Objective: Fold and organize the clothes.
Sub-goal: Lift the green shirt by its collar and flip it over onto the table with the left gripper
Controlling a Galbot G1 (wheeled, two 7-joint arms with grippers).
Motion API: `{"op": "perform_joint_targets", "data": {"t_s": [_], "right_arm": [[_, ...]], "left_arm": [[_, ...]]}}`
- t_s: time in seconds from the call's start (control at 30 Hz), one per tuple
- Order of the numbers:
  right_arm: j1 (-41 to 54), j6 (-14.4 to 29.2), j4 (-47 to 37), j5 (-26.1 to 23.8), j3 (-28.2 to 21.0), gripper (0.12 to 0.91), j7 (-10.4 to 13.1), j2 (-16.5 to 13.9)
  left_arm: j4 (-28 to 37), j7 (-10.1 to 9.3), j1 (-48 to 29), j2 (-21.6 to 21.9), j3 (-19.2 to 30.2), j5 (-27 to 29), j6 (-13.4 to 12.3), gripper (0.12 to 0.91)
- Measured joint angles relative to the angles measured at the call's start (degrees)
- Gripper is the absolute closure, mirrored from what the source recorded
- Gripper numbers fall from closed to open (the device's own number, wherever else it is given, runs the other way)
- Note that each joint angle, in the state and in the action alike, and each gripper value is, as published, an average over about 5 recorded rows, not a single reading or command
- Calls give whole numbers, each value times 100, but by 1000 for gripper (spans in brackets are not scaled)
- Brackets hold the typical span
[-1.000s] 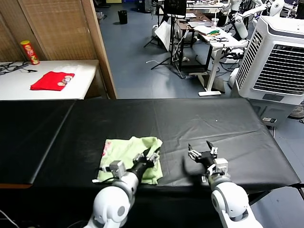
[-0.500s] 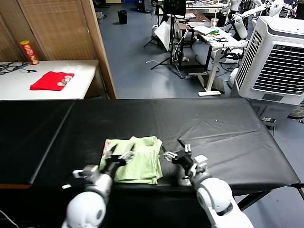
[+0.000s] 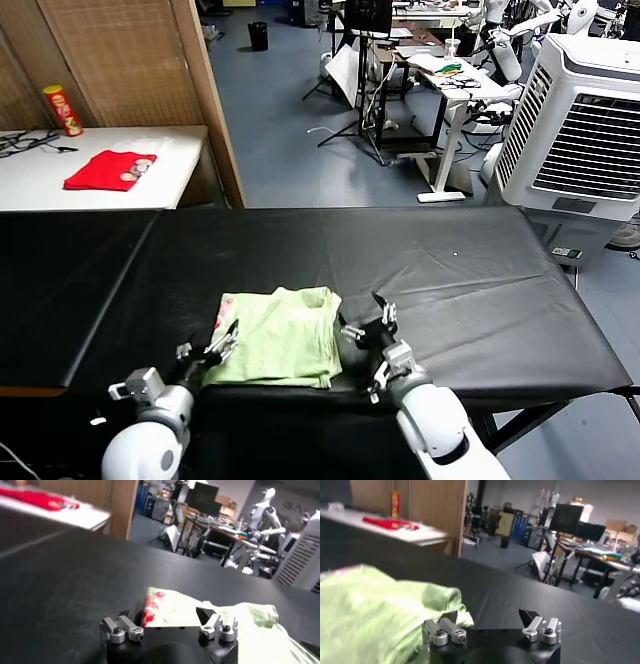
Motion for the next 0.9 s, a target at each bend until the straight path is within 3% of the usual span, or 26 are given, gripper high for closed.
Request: {"op": "perform_joint_targets", "data": {"t_s": [0.3,0.4,0.57,0.77,0.9], "right_arm": [[-230,140,350,281,166,227,-29,20],[-279,153,394,287,189,227,-30,39],[-317,156,443,291,216,227,-31,61],[-374,157,474,283,273,227,-28,64],[-424,158,501,197,323,227,-14,79]], "left_arm": [[230,-123,-64,-39,-349,-1793,194,236],[243,-141,-81,-54,-404,-2208,262,290],[268,-127,-92,-76,-418,-2340,297,547],[221,-89,-87,-78,-384,-1936,243,852],[130,-105,-80,-60,-352,-1352,127,892]]}}
